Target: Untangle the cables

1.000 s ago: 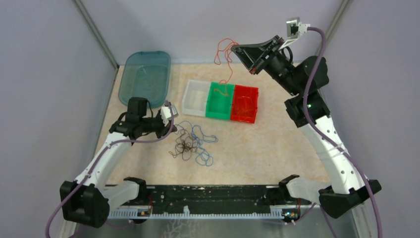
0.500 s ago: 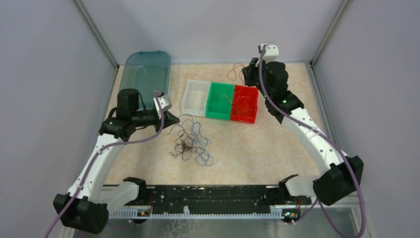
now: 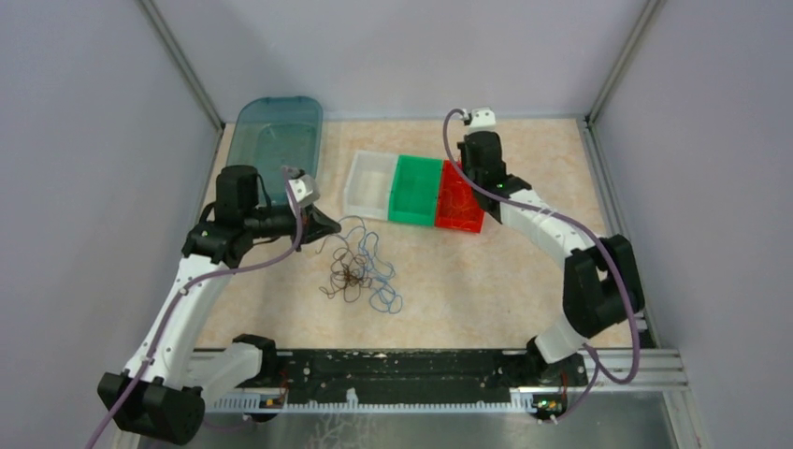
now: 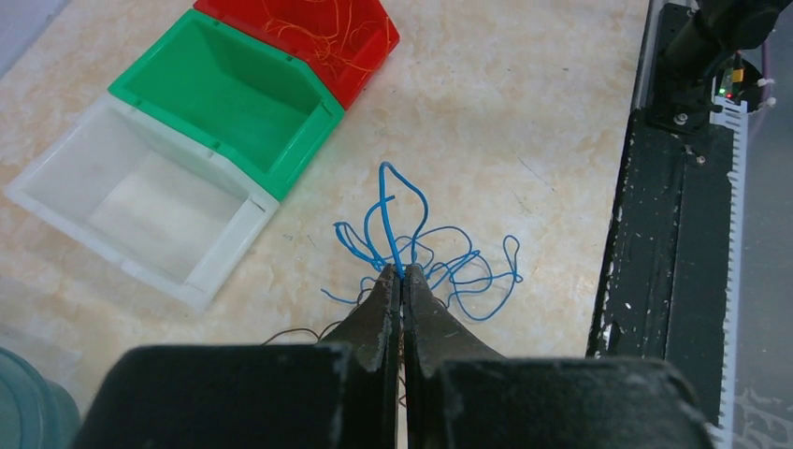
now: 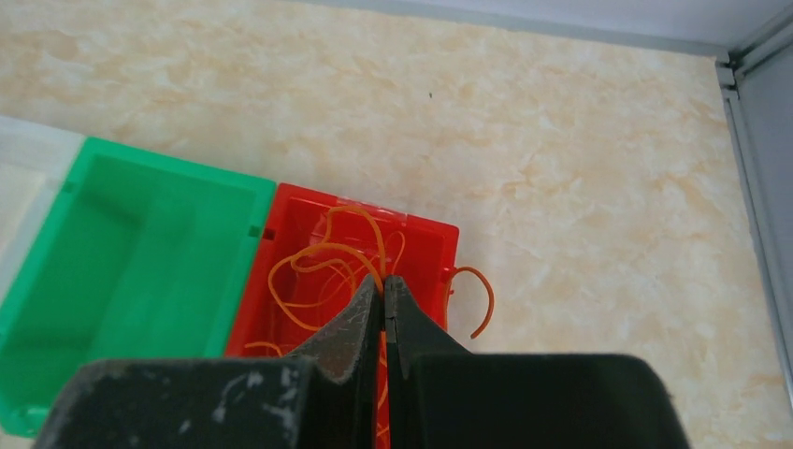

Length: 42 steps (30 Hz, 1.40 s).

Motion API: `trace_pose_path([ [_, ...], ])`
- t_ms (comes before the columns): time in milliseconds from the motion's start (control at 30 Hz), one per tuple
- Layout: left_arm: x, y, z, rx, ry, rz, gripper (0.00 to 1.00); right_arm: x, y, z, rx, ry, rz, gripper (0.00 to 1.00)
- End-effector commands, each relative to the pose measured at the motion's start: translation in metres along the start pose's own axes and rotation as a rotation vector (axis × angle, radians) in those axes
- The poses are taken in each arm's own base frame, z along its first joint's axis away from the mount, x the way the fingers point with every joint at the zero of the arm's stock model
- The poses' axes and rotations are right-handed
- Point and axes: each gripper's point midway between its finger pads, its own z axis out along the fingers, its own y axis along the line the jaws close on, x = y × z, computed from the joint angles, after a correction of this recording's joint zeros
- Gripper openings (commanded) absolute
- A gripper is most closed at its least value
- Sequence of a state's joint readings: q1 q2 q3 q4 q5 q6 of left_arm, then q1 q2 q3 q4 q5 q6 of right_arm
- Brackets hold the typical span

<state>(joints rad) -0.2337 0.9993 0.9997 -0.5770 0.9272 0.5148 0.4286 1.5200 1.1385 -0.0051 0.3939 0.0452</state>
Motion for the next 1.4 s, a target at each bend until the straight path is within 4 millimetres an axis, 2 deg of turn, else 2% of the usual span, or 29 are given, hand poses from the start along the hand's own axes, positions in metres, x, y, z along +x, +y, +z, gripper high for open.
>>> trace_pose_path([
  [0,-0.027,-0.010,-0.005,0.034,-0.067,0.018,0.00,0.008,-0.011,0.026,0.091,-0.004,-0.046,0.00],
  [133,-0.033,-0.011,-0.007,0.035,-0.078,0.019,0.00,0.040,-0.002,0.048,0.075,0.076,-0.069,0.00],
  [267,-0.035,-0.011,-0.008,0.032,-0.084,0.028,0.00,0.053,0.013,0.055,0.005,0.125,-0.052,0.13],
  [333,-0.037,-0.011,-0.008,0.033,-0.088,0.029,0.00,0.053,0.019,0.055,-0.047,0.139,-0.016,0.21],
  [367,-0.038,-0.012,-0.008,0.034,-0.090,0.028,0.00,0.049,0.021,0.053,-0.072,0.140,0.010,0.28],
  [433,-0.038,-0.012,-0.008,0.038,-0.093,0.025,0.00,0.041,0.024,0.049,-0.120,0.135,0.067,0.36],
  [500,-0.039,-0.013,-0.009,0.041,-0.095,0.025,0.00,0.028,0.024,0.044,-0.158,0.112,0.128,0.47],
  [567,-0.041,-0.014,-0.009,0.042,-0.099,0.025,0.00,0.013,0.025,0.038,-0.202,0.087,0.180,0.52],
  [633,-0.043,-0.014,-0.009,0.045,-0.104,0.024,0.00,-0.020,0.026,0.020,-0.252,0.021,0.227,0.56],
  [800,-0.046,-0.015,-0.009,0.049,-0.116,0.022,0.00,-0.083,0.038,-0.022,-0.407,-0.111,0.271,0.62],
  [900,-0.049,-0.015,-0.010,0.052,-0.125,0.024,0.00,-0.116,0.064,-0.070,-0.637,-0.196,0.274,0.65],
  [967,-0.052,-0.016,-0.010,0.058,-0.131,0.028,0.00,-0.127,0.084,-0.104,-0.787,-0.240,0.248,0.67],
  [1067,-0.059,-0.017,-0.011,0.066,-0.145,0.033,0.00,-0.121,0.119,-0.152,-0.985,-0.267,0.164,0.71],
  [1200,-0.068,-0.015,-0.012,0.067,-0.159,0.029,0.00,-0.098,0.162,-0.207,-1.184,-0.290,0.044,0.76],
  [1267,-0.073,-0.016,-0.013,0.070,-0.169,0.030,0.00,-0.088,0.180,-0.228,-1.243,-0.312,0.007,0.78],
  [1367,-0.076,-0.016,-0.013,0.072,-0.178,0.024,0.00,-0.082,0.204,-0.249,-1.313,-0.327,-0.012,0.78],
])
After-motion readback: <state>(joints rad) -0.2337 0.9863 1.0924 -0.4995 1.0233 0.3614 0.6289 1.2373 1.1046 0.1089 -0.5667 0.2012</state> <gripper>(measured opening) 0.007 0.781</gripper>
